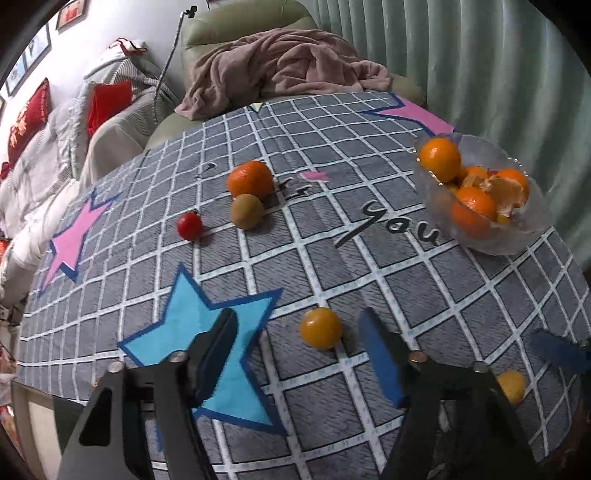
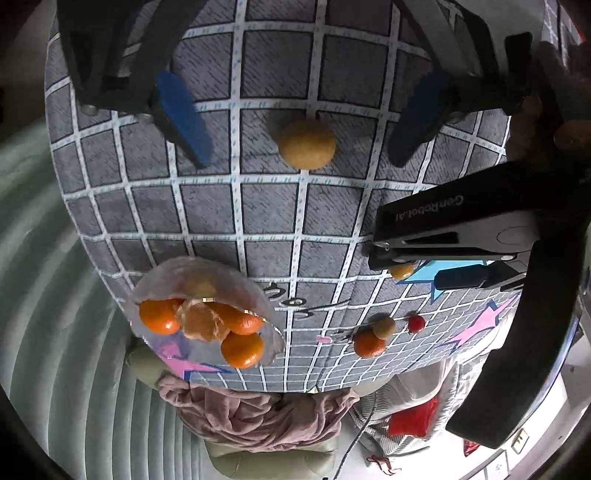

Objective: Organize fruits
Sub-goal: 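Grasp a yellow tomato with the left tool while the right tool grasps a brown round fruit, then carry the yellow tomato and brown fruit over the white tray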

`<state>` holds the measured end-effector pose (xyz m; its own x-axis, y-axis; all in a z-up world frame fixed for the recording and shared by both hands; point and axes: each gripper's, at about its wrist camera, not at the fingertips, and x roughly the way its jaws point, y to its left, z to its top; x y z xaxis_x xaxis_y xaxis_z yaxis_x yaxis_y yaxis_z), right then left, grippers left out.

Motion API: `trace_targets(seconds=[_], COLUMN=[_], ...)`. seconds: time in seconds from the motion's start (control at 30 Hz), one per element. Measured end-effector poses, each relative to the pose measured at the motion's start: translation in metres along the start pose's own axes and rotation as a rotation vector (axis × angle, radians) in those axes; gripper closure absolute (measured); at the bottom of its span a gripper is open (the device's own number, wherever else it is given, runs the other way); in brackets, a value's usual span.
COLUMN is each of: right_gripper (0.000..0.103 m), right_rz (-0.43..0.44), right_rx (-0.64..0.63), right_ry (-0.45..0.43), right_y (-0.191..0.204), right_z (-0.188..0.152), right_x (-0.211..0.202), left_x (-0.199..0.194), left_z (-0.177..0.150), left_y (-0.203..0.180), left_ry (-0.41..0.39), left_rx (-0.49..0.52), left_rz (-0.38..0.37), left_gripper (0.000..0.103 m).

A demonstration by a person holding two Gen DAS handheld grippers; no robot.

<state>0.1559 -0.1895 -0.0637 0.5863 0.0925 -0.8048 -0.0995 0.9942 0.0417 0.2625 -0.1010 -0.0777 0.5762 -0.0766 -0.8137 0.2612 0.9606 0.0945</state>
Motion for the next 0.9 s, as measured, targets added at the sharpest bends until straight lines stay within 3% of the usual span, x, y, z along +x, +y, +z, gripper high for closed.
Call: trace_targets(seconds=[0.07,0.1,0.13,0.17,0.37,0.6,0.9], right_gripper=[0.037,0.044,0.06,0.073,0.073,0.073,0.073], right_rz=[-0.002,0.0,0.005,0.019,0.111,0.137,0.155], right_rx=[-0.011,-0.013,-0.012,-0.003,0.09,0.106,0.114], right_ry=[-0.008,-0.01,-0.013,-0.012,0.004,0.027,0.053], right_y=[0.003,0.004,0.004,0.003,-0.013,-0.012,0.001], right_z=[0.002,0.003,0.003,0.002,-0.01,-0.041,-0.084], right_x=[0.0,0.0,-0.001,-0.002,-0.014,-0.038,-0.069], left_x=[-0.001,-0.001,-0.002,-0.003,-0.019,-0.058,-0.105], left_z=[0.0,0.001,0.0,0.0,-0.024,-0.08,-0.15], left_y=[-0.003,-0.006,-0.008,-0.012,-0.005,0.014,0.023], left_ry=[0.004,0.006,0.007,0.005,-0.003,-0.001,0.012], left_rx=[-0.001,0.004,0.008,0.015,-0.009,-0.069,-0.093], left_rz=[-0.026,-0.033,-0.035,-0.027,-0.047,-0.085,-0.075], left_gripper=[0.06,0.074,0.08,0.08,0.08,0.08,0.08])
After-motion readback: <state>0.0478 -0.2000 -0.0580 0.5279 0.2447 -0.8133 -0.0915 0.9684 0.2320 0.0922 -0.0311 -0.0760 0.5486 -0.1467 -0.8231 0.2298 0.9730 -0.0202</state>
